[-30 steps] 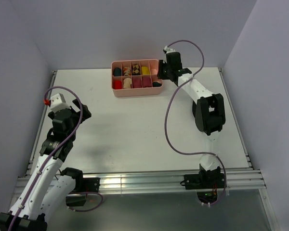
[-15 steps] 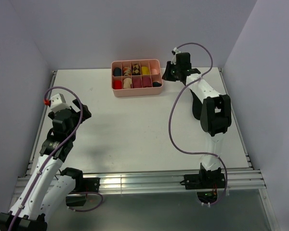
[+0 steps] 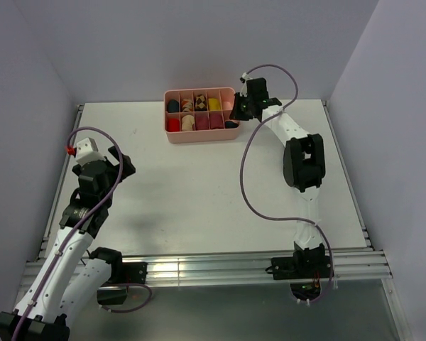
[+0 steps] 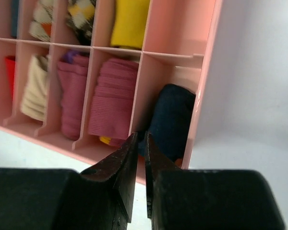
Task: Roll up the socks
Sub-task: Place the sock in the storage box.
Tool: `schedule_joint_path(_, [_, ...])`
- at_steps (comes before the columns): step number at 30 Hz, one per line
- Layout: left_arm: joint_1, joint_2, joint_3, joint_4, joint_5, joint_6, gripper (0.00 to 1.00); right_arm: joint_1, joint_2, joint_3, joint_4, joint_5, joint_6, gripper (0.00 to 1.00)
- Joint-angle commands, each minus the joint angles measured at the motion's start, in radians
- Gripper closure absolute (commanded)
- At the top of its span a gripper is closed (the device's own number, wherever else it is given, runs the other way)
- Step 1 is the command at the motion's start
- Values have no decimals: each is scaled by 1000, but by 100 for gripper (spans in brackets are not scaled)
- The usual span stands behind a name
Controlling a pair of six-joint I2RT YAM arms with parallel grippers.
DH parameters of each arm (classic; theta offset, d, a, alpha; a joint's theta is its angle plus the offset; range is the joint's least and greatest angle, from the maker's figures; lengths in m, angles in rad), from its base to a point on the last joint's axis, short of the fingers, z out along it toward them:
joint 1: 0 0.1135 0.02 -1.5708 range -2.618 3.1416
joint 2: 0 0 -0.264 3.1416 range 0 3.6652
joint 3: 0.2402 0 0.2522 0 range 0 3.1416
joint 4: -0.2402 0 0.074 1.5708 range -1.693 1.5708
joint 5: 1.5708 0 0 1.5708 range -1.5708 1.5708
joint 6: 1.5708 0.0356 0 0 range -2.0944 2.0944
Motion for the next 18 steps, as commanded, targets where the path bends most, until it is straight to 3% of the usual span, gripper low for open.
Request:
schedule_joint_path(1, [0, -2, -4, 22, -2, 7, 3, 26, 56, 91, -77, 41, -54, 83])
schedule_joint_path(13, [0, -8, -10, 13, -17, 24, 3, 50, 157, 264, -225, 90, -77, 82])
schedule_joint_path(18, [0, -15, -6, 30, -11, 16, 3, 49, -48, 114, -68, 92, -67, 76])
